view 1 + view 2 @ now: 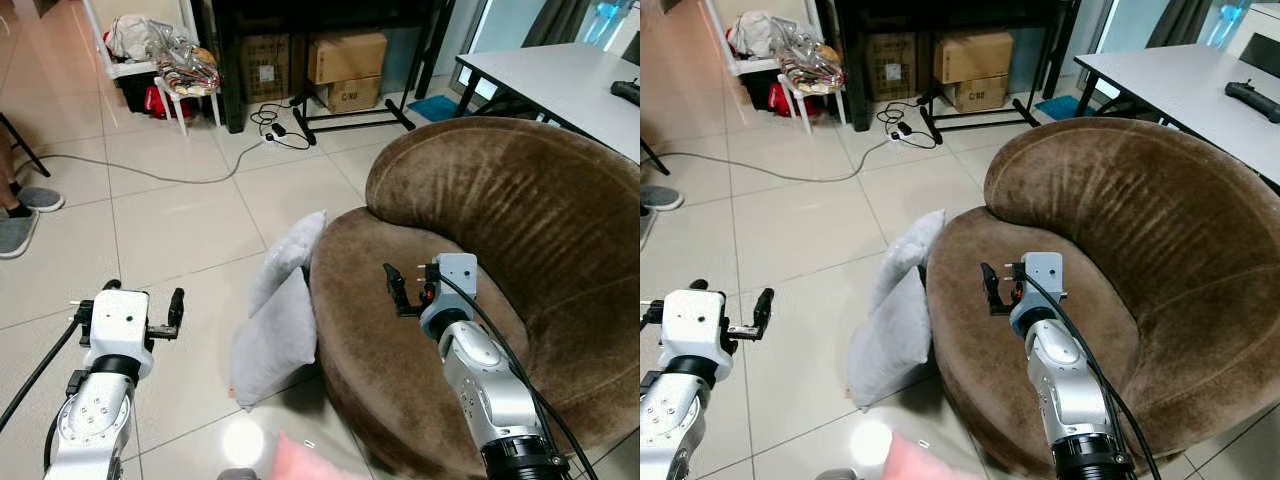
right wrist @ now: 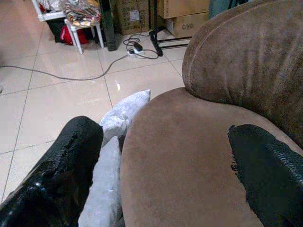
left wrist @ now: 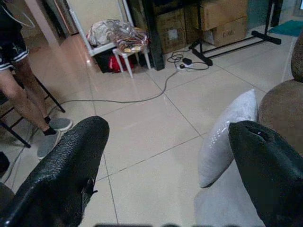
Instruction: Move the pillow to the sofa from floor
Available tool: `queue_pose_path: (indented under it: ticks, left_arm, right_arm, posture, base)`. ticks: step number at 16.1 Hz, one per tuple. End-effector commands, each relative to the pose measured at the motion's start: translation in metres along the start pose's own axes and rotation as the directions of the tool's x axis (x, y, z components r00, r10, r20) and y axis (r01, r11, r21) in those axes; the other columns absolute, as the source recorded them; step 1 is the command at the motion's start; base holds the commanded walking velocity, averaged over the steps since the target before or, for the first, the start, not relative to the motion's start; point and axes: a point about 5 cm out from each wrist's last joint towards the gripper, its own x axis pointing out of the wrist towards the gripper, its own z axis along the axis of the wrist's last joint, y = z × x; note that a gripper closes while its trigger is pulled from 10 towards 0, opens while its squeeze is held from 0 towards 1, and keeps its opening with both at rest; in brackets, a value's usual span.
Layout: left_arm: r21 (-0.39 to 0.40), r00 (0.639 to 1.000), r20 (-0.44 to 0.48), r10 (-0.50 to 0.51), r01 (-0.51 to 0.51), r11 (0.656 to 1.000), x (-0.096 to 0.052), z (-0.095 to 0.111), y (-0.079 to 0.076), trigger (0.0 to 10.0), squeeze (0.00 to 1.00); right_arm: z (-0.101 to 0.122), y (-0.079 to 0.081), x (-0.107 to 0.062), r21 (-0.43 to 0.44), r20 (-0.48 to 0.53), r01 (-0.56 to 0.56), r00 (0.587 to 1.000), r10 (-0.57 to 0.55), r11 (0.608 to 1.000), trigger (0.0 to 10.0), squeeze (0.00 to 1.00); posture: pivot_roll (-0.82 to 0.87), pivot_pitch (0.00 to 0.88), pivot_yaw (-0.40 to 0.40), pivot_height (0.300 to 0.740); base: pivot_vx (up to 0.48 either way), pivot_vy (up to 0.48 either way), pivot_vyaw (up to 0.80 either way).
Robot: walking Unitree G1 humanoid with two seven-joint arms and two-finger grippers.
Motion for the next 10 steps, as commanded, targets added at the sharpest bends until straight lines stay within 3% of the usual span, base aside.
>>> queue_pose_path:
  ticks: [1,2,3,4,6,10]
  left_arm:
    - [-0.010,1.000,0.010,0.013,-0.013,1.000,0.001,0.002,0.002,10.0,0.00]
    - [-0.032,1.000,0.006,0.006,-0.006,0.999,0.001,0.000,0.000,10.0,0.20]
    - [-0.048,1.000,0.004,0.000,0.000,0.999,0.000,-0.001,-0.001,10.0,0.60]
    - [-0.045,1.000,0.005,0.001,0.000,0.999,-0.001,-0.001,-0.001,10.0,0.97]
    - [-0.028,1.000,0.008,0.002,-0.002,1.000,-0.003,-0.002,0.001,10.0,1.00]
    - [0.024,0.999,-0.047,0.023,-0.022,0.999,-0.010,-0.019,0.005,10.0,1.00]
  right_arm:
    - [0.005,-0.002,0.002,0.005,0.019,0.004,1.000,-0.004,1.000,10.0,0.00]
    - [0.006,-0.001,0.002,0.012,0.024,-0.011,1.000,0.011,1.000,10.0,0.72]
    - [0.006,-0.001,0.002,0.019,0.029,-0.023,0.999,0.023,1.000,10.0,1.00]
    - [0.006,-0.001,0.002,0.022,0.030,-0.027,0.999,0.027,0.999,10.0,1.00]
    - [0.004,-0.003,0.001,0.012,0.021,-0.016,1.000,0.016,1.000,10.0,1.00]
    - [-0.020,-0.012,0.000,-0.105,-0.123,0.004,0.992,-0.017,0.995,10.0,1.00]
  posture:
    - [0.15,0.000,-0.060,0.740]
    - [0.15,0.000,-0.065,0.740]
    - [0.15,0.000,-0.065,0.740]
    - [0.15,0.000,-0.065,0.740]
    - [0.15,0.000,-0.071,0.740]
    - [0.15,0.000,-0.080,0.740]
  base:
    - [0.000,0.000,0.00]
    - [0.000,0.000,0.00]
    - [0.000,0.000,0.00]
    - [0.000,0.000,0.00]
    - [0.000,0.000,0.00]
    - [0.000,0.000,0.00]
